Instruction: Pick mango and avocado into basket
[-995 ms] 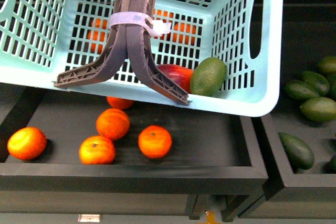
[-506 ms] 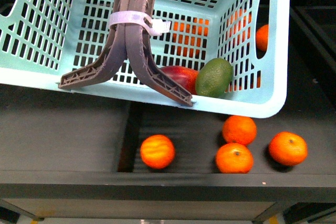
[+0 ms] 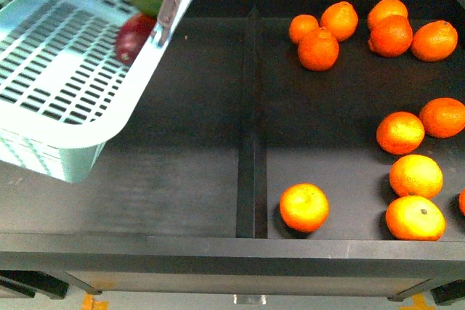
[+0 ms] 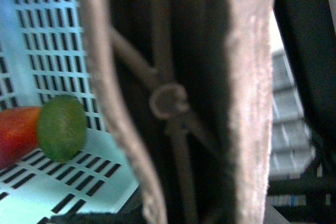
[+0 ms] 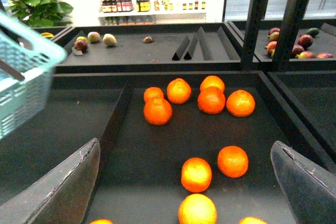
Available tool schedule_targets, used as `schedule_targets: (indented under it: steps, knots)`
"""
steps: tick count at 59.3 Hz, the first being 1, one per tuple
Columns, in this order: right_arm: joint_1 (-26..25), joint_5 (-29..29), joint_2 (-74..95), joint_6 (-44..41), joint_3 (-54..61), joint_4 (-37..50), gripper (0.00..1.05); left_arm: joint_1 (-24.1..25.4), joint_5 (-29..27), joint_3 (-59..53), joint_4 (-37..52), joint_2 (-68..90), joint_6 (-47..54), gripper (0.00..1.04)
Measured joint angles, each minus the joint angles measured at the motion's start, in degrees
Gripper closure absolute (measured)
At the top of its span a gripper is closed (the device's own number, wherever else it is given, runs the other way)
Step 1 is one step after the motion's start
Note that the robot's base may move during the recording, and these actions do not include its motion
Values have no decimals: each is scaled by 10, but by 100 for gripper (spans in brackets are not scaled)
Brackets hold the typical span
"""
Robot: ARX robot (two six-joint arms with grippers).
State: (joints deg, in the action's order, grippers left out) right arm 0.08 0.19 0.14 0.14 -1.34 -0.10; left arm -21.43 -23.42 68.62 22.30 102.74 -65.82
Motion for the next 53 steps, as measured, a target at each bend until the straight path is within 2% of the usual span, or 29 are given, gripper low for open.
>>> schedule_targets:
  steps: [3,8,14,22,36,47,53]
  knots:
    - [0,0,0,0,0,0,9,18,-26,18,0,20,-37,94]
    - [0,-1,0,0,0,0,9,42,-39,41,-7,55,-92,94]
    - [0,-2,0,0,0,0,9,68,-35,70,-9,125,-192,94]
    - [0,-2,0,0,0,0,9,74,-11,113,-4,187,-255,94]
    - [0,-2,0,0,0,0,9,74,19,179,9,273,-286,94]
    - [0,-2,0,0,0,0,9,70,56,195,69,309,-262,94]
    - [0,-2,0,0,0,0,9,68,76,191,50,316,-263,94]
